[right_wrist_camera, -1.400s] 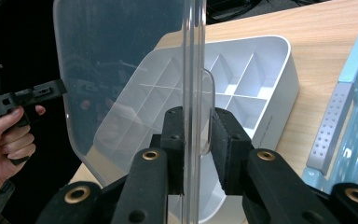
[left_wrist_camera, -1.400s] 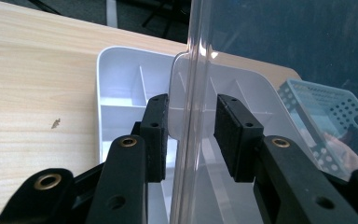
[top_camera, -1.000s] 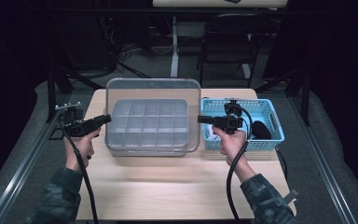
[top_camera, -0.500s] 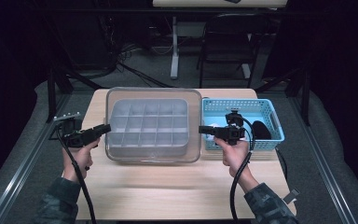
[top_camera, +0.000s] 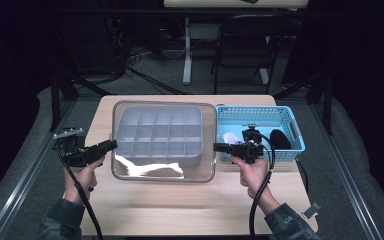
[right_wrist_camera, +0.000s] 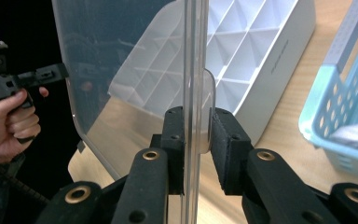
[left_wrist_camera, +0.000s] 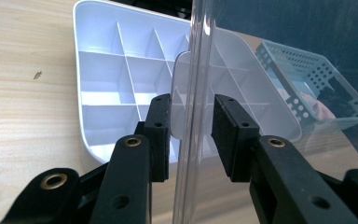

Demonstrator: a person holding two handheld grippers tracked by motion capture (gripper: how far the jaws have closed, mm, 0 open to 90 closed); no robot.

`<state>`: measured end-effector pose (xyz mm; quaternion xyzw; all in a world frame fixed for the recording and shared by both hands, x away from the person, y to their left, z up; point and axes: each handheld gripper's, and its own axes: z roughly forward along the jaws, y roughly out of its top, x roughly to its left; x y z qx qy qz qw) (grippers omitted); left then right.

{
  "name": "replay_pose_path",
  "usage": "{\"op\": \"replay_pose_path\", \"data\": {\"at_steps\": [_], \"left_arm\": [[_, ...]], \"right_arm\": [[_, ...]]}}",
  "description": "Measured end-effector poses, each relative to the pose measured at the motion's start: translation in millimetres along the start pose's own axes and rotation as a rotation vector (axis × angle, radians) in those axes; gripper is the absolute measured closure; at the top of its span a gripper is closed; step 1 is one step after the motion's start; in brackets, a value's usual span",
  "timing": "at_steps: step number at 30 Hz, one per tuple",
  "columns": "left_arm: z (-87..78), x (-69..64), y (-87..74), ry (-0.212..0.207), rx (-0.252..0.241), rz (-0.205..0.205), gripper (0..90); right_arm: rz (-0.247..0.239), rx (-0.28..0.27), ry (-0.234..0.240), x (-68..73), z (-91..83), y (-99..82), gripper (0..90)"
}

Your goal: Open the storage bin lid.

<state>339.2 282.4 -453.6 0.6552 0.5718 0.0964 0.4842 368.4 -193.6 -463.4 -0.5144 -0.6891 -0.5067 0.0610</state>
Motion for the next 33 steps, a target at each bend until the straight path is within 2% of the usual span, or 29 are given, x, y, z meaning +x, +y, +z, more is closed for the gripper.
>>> {"op": "replay_pose_path", "data": {"at_steps": [8,11,18,23,28,32,33], "left_arm": [[-1.2,2.2,-10.4,-0.003,0.011,-0.002,68.1],[-4.0,-1.2,-15.7,-0.004,0.014,0.009,68.1],[-8.1,0.0,-25.6,-0.012,0.011,0.0,68.8],[-11.8,-0.5,-31.1,-0.006,0.003,0.0,68.8],[-13.3,1.9,-36.6,-0.012,0.018,0.004,68.8],[-14.6,5.6,-41.4,-0.015,0.028,-0.005,68.8],[-15.4,5.9,-42.4,-0.014,0.027,0.004,68.8]], "right_arm": [[-0.008,0.018,-0.006,-1.3,1.4,-10.7,75.7],[0.002,0.022,-0.006,-2.7,0.9,-13.8,75.6],[0.022,0.062,0.01,-8.1,3.8,-24.3,75.5],[0.007,0.063,0.008,-4.8,3.9,-28.5,75.5],[0.011,0.06,0.011,-3.7,3.5,-30.9,75.6],[0.012,0.082,0.005,-4.0,7.0,-35.2,75.5],[0.01,0.084,0.01,-3.4,7.1,-36.2,75.6]]}}
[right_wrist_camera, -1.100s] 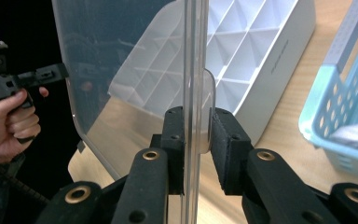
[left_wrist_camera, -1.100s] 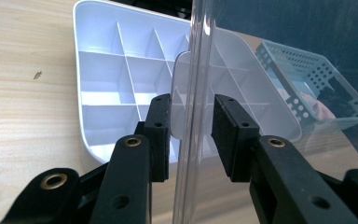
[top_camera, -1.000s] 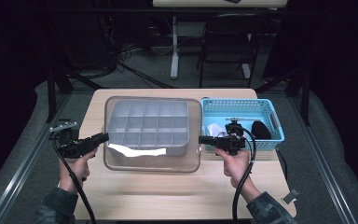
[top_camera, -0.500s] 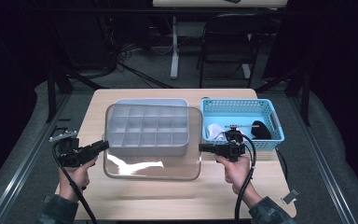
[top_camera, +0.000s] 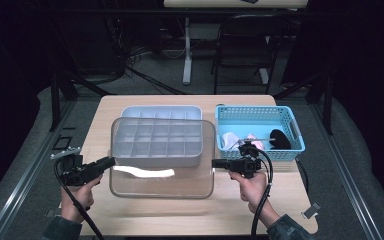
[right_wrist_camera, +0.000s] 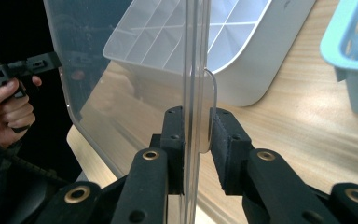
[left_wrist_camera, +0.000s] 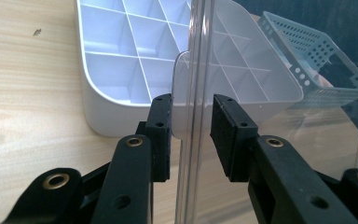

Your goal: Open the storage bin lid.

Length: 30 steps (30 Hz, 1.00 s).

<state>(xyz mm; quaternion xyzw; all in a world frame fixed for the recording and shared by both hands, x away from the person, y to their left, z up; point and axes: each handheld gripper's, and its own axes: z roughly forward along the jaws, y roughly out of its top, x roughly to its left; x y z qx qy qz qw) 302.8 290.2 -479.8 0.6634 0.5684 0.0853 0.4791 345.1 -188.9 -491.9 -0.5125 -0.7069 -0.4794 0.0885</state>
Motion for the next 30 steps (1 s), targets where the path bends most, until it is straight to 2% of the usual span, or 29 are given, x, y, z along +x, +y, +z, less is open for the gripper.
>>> {"op": "replay_pose_path", "data": {"at_steps": [4,5,8,12,23,27,30], "left_arm": [[-2.1,2.5,-3.7,0.0,0.009,0.002,68.7],[-3.7,4.8,-6.3,-0.005,0.003,-0.011,68.7],[-6.0,7.2,-9.8,-0.009,-0.003,-0.012,69.2],[-8.1,14.1,-17.8,-0.006,-0.003,-0.034,69.3],[-16.5,18.8,-28.8,-0.005,0.009,-0.036,69.9],[-19.5,22.9,-32.9,-0.026,0.024,-0.041,69.9],[-21.2,24.7,-35.2,-0.027,0.023,-0.046,69.9]], "right_arm": [[-0.007,0.011,0.004,2.1,2.3,-2.0,75.6],[-0.008,0.018,0.003,2.9,2.7,-2.4,75.6],[-0.009,0.02,0.01,4.2,4.1,-4.8,75.6],[-0.011,0.045,0.008,6.0,11.5,-11.4,75.7],[-0.02,0.082,0.012,9.8,19.7,-21.0,75.6],[-0.015,0.095,0.011,8.7,22.2,-24.2,75.4],[-0.011,0.105,0.014,9.4,25.9,-27.0,75.3]]}}
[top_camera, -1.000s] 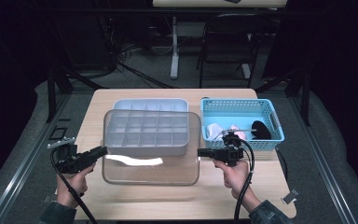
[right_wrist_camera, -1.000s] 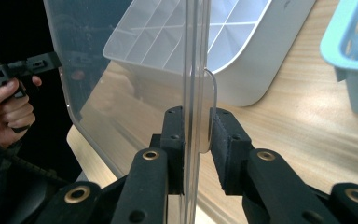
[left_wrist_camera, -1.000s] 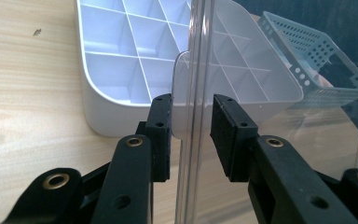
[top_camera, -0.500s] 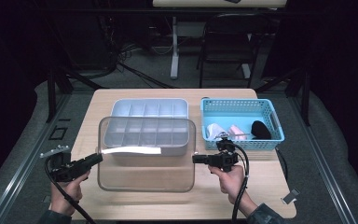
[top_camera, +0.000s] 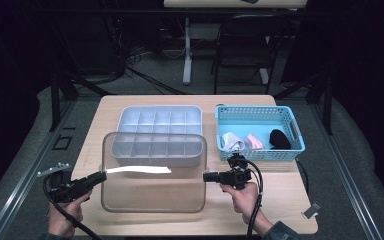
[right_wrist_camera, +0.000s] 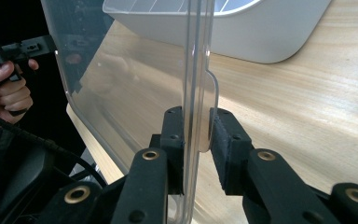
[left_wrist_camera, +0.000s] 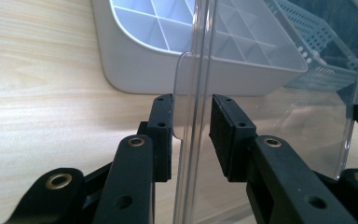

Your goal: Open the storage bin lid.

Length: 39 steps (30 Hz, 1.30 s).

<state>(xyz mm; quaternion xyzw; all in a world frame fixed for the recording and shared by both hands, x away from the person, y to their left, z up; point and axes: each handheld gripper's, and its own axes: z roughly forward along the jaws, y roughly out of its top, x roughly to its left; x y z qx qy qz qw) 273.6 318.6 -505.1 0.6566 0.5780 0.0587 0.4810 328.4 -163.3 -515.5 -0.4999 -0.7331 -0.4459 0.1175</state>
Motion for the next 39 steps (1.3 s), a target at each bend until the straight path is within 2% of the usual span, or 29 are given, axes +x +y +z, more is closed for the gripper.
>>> {"op": "replay_pose_path", "data": {"at_steps": [6,12,15,21,25,28,32,35,36,39], "left_arm": [[-6.0,7.9,-6.8,0.003,0.016,-0.02,70.5],[-10.7,10.3,-10.8,0.017,0.011,-0.026,70.4],[-9.9,16.5,-15.3,0.025,0.021,-0.048,70.3],[-13.8,24.2,-20.0,0.041,0.049,-0.057,70.2],[-17.3,32.2,-24.4,0.06,0.062,-0.079,69.9],[-19.6,35.6,-26.4,0.071,0.071,-0.063,69.7],[-21.1,42.2,-32.0,0.072,0.088,-0.091,69.5],[-21.3,45.8,-34.9,0.072,0.099,-0.094,69.2],[-21.6,49.5,-36.6,0.07,0.117,-0.105,69.1],[-22.3,50.1,-38.0,0.079,0.133,-0.102,68.4]], "right_arm": [[-0.013,0.028,-0.002,3.0,7.1,-3.6,75.4],[-0.018,0.029,0.006,8.2,11.8,-3.5,75.6],[-0.024,0.032,0.004,9.4,14.9,-3.3,75.6],[-0.031,0.056,0.006,12.2,27.5,-4.9,75.7],[-0.034,0.075,0.011,14.2,36.5,-6.3,75.8],[-0.02,0.092,0.026,14.3,42.1,-8.4,76.2],[-0.005,0.099,0.04,14.6,48.7,-11.6,76.0],[0.002,0.115,0.044,15.1,52.9,-13.0,75.4],[0.007,0.114,0.04,15.5,55.3,-14.2,75.1],[0.008,0.133,0.038,15.2,60.1,-17.9,74.0]]}}
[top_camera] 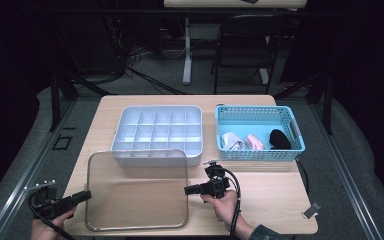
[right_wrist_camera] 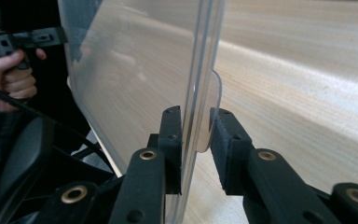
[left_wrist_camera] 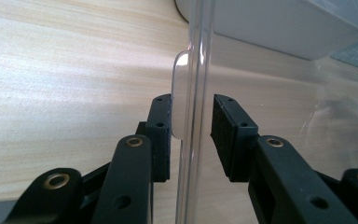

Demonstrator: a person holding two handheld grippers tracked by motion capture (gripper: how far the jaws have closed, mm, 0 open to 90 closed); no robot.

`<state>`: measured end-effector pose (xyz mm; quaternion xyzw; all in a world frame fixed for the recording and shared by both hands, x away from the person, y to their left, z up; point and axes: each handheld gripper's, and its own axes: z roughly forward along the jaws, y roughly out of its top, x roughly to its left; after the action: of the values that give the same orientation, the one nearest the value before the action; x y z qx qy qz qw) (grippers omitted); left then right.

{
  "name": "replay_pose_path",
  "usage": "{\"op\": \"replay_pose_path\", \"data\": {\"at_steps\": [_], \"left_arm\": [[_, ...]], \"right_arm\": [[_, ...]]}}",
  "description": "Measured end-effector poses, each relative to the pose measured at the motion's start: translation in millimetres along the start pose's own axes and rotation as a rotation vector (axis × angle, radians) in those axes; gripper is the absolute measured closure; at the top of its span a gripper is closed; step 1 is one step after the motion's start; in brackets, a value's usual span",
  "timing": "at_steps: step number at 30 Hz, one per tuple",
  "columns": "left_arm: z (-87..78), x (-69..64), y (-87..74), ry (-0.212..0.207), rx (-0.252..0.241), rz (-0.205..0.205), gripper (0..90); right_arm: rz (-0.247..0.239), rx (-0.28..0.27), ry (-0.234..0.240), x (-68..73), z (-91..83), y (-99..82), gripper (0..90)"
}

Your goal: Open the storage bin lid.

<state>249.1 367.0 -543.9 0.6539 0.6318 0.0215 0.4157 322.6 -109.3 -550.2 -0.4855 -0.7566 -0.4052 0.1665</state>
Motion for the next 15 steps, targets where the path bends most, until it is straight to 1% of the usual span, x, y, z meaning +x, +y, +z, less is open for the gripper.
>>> {"op": "replay_pose_path", "data": {"at_steps": [2,3,4,5,6,7,9,10,12,13,14,15], "left_arm": [[-0.1,0.5,-0.7,0.0,0.001,-0.008,68.4],[0.3,2.5,-2.2,0.002,0.006,-0.022,68.3],[0.3,2.5,-2.2,0.002,0.006,-0.022,68.2],[0.3,3.5,-3.3,-0.003,0.003,-0.025,68.2],[-0.3,5.0,-4.2,0.0,0.02,-0.027,67.9],[0.2,5.6,-4.8,0.003,0.017,-0.029,67.9],[-0.5,6.3,-4.9,0.012,0.035,-0.028,67.6],[-0.6,6.4,-5.3,0.016,0.04,-0.028,67.2],[-0.8,6.9,-5.9,0.014,0.042,-0.035,66.9],[-1.7,6.1,-7.0,0.029,0.04,-0.036,66.8],[-3.1,6.8,-7.6,0.027,0.045,-0.027,66.7],[-4.4,7.5,-8.5,0.032,0.05,-0.027,66.7]], "right_arm": [[0.002,0.006,0.002,-0.1,0.9,-0.8,73.8],[0.007,0.009,0.001,0.5,2.7,-2.1,73.5],[0.007,0.009,0.001,0.5,2.7,-2.1,73.5],[-0.001,0.021,0.0,1.5,3.0,-2.4,73.2],[-0.003,0.027,0.001,2.8,5.1,-4.0,72.7],[-0.008,0.035,-0.003,2.9,6.0,-4.2,72.3],[-0.003,0.037,0.001,2.5,9.2,-5.8,71.7],[-0.007,0.051,-0.002,3.1,10.2,-6.3,71.6],[-0.008,0.051,0.001,3.6,10.5,-6.8,71.5],[-0.013,0.054,-0.004,5.6,11.6,-7.5,71.2],[-0.015,0.061,-0.004,6.3,11.7,-8.2,71.3],[-0.016,0.061,0.002,7.3,12.5,-9.1,71.2]]}}
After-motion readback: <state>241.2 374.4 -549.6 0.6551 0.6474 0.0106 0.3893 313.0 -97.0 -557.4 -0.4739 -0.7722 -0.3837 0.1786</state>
